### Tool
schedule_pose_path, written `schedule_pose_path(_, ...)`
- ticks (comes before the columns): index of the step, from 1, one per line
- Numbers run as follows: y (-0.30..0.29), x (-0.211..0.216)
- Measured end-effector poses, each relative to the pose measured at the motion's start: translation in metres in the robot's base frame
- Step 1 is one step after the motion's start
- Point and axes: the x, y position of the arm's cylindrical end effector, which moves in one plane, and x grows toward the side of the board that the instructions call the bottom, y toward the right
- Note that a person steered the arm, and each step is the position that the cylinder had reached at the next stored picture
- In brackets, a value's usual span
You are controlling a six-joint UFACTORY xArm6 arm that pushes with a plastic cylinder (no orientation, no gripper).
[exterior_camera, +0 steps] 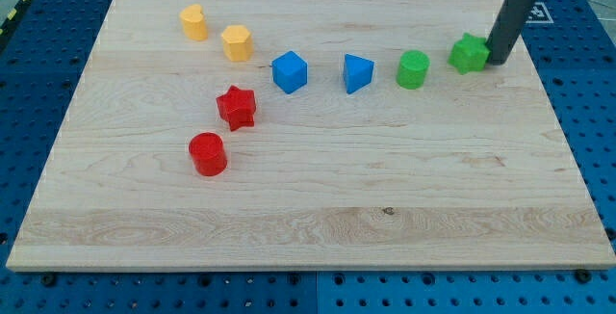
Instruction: Move the green star to the right of the green circle
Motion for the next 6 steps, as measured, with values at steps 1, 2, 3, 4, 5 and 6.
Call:
schedule_pose_path(1, 0.012, 0.011)
schedule_pose_path(2, 0.048, -0.04)
schedule_pose_path(3, 0.015, -0.068)
schedule_pose_path(4, -0.029, -0.048)
schedule_pose_path(5, -0.033, -0.037)
schedule_pose_path(6, -0.033, -0.03)
